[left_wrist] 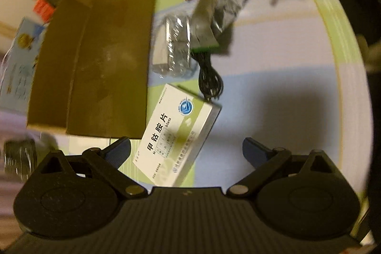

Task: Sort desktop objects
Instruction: 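Grasp the white medicine box with the left tool while the right tool grasps the silver foil bag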

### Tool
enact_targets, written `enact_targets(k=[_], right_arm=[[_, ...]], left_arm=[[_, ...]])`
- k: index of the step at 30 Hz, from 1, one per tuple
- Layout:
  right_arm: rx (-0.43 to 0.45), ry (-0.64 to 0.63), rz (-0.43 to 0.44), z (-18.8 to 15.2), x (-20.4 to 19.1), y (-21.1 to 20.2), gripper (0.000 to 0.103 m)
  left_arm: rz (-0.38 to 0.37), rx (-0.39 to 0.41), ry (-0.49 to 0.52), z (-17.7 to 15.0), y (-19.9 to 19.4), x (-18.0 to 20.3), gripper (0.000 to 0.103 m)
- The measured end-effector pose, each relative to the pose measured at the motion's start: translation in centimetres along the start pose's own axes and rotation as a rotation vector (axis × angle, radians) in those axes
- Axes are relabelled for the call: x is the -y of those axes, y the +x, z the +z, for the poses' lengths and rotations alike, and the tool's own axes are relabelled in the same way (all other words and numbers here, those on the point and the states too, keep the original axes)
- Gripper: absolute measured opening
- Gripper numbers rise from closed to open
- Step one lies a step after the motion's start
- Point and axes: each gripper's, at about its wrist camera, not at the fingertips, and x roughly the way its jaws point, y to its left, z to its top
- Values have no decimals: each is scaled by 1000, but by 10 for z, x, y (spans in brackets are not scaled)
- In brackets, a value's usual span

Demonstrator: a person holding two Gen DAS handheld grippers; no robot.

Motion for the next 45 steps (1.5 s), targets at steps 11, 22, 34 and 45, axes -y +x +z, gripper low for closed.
enact_targets(k=[11,22,34,45], right_arm=[[-3,31,44,6,10,7,86],[-8,78,92,17,22,12,79],[-62,65,89,16,26,26,64],[-79,79,64,11,25,19,45]], left_arm=[[-73,-26,-33,-29,38,-33,96],[-202,16,-169,-48,66,-79,94],[-315,13,-154,-40,75,-89,92],[-341,-76,-160,-27,52,-60,75]])
